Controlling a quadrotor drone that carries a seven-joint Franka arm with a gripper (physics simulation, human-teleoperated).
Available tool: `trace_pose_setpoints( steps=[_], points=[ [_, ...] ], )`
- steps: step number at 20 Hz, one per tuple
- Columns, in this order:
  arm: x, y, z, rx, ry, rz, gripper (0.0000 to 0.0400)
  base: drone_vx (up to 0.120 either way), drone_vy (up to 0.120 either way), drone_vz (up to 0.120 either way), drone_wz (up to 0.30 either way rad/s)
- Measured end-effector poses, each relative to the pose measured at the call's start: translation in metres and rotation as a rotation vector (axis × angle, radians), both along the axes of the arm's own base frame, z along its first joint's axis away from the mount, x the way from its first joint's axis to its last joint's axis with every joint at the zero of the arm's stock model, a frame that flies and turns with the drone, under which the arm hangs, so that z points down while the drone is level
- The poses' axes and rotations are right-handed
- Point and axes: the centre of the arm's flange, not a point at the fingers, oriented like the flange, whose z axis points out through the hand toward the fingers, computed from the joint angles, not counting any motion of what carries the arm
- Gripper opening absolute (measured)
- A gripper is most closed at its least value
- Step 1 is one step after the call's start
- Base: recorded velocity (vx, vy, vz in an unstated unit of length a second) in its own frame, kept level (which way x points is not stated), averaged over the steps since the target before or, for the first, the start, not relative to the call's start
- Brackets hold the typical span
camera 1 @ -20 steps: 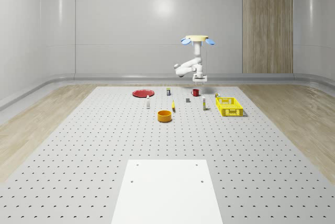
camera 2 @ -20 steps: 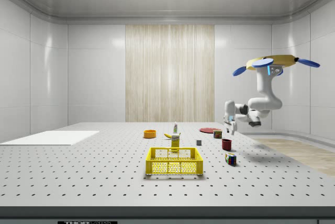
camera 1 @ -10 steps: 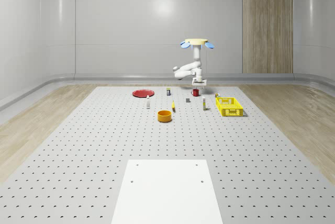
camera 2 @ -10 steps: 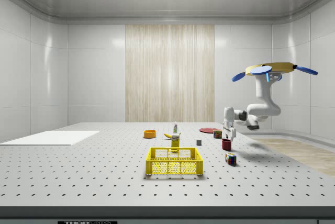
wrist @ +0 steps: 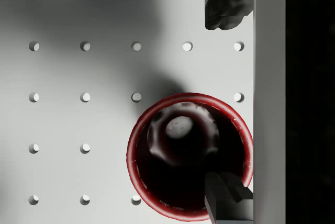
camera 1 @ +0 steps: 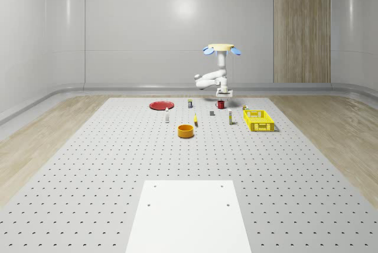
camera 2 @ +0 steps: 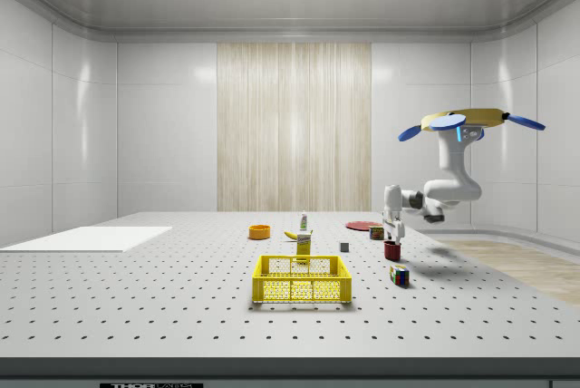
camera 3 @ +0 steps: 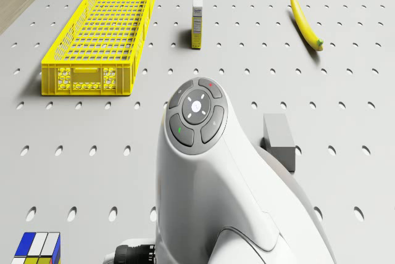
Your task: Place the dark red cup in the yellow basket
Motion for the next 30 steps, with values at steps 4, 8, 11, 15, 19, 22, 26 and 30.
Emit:
trace_pose_setpoints(
  steps=[4, 8, 11, 15, 19, 22, 26, 30],
  points=[
    [0.000, 0.000, 0.000, 0.000, 0.000, 0.000, 0.0400, 0.000, 0.000, -0.090, 0.000],
    [0.000, 0.000, 0.009, 0.000, 0.000, 0.000, 0.0400, 0.000, 0.000, 0.000, 0.000],
    [0.000, 0.000, 0.015, 0.000, 0.000, 0.000, 0.0400, 0.000, 0.000, 0.000, 0.000],
    [0.000, 0.000, 0.019, 0.000, 0.000, 0.000, 0.0400, 0.000, 0.000, 0.000, 0.000],
    [0.000, 0.000, 0.023, 0.000, 0.000, 0.000, 0.0334, 0.000, 0.000, 0.000, 0.000],
    [0.000, 0.000, 0.025, 0.000, 0.000, 0.000, 0.0211, 0.000, 0.000, 0.000, 0.000],
    [0.000, 0.000, 0.025, 0.000, 0.000, 0.001, 0.0141, 0.000, 0.000, 0.000, 0.000],
    [0.000, 0.000, 0.026, 0.000, 0.000, 0.001, 0.0115, 0.000, 0.000, 0.000, 0.000]
  ],
)
